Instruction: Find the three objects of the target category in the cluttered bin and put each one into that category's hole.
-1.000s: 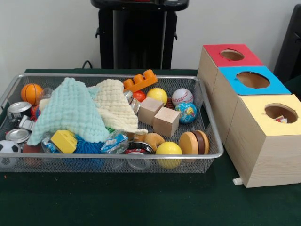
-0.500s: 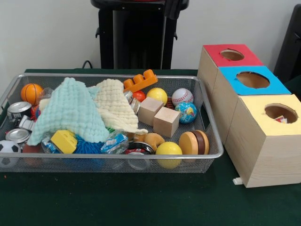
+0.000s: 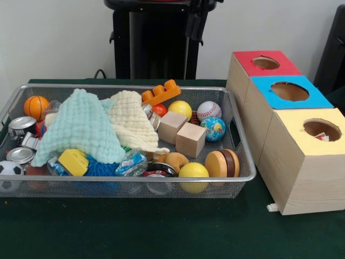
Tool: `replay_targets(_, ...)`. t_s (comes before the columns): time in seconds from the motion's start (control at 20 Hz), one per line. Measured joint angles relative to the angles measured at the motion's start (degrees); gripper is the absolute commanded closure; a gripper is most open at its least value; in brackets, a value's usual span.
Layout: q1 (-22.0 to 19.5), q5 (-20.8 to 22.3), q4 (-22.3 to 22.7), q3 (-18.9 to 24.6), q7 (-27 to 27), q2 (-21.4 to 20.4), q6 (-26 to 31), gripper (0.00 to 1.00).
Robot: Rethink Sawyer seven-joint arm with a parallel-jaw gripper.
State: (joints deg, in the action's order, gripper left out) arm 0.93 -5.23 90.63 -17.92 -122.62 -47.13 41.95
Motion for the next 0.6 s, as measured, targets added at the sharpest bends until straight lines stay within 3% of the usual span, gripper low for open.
replay_targets(0.6, -6.2, 4.5, 0.7, 6.8, 0.0, 2.1, -11.7, 1.0)
